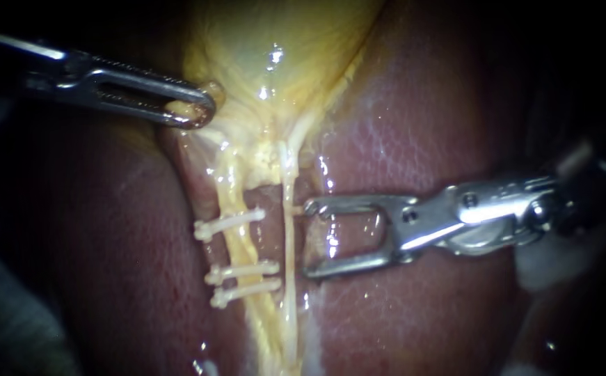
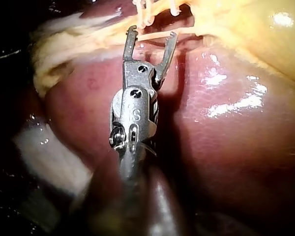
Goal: Going back third clip left tube
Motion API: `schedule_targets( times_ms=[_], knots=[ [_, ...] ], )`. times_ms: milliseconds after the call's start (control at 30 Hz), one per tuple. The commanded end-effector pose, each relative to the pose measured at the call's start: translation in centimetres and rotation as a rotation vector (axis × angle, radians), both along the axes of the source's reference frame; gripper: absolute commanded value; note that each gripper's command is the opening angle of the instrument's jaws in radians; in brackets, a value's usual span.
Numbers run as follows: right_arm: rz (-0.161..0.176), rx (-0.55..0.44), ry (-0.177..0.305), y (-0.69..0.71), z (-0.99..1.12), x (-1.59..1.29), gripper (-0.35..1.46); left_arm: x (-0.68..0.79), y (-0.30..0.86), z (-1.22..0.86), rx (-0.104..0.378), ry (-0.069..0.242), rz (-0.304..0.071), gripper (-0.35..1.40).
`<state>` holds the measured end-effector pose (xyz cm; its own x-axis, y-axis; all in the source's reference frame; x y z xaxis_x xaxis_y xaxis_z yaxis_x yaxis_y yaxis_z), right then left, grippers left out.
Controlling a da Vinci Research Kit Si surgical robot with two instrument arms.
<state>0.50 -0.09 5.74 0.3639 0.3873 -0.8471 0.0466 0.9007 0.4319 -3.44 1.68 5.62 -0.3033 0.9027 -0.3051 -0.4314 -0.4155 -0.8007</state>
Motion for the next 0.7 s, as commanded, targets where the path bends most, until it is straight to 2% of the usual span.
schedule_targets(
  times_ms=[33,200,433,533,700],
  knots=[
    [-0.006,-0.009,0.001,0.02,-0.02,-0.05,0.5,0.0,0.0,0.01,0.0,0.0,0.0,-0.35],
    [-0.01,-0.024,-0.003,0.08,-0.07,-0.21,0.5,0.0,0.01,0.02,0.0,0.0,0.001,-0.35],
    [-0.015,-0.035,-0.001,0.1,-0.04,-0.28,0.5,-0.04,-0.01,0.09,-0.004,0.002,-0.002,-0.35],
    [-0.015,-0.035,-0.001,0.11,-0.04,-0.3,0.5,-0.09,-0.03,0.17,-0.008,0.005,-0.004,-0.35],
    [-0.017,-0.039,0.0,0.12,-0.04,-0.33,0.5,-0.2,-0.01,0.43,-0.023,0.007,-0.002,-0.35]
  ],
)
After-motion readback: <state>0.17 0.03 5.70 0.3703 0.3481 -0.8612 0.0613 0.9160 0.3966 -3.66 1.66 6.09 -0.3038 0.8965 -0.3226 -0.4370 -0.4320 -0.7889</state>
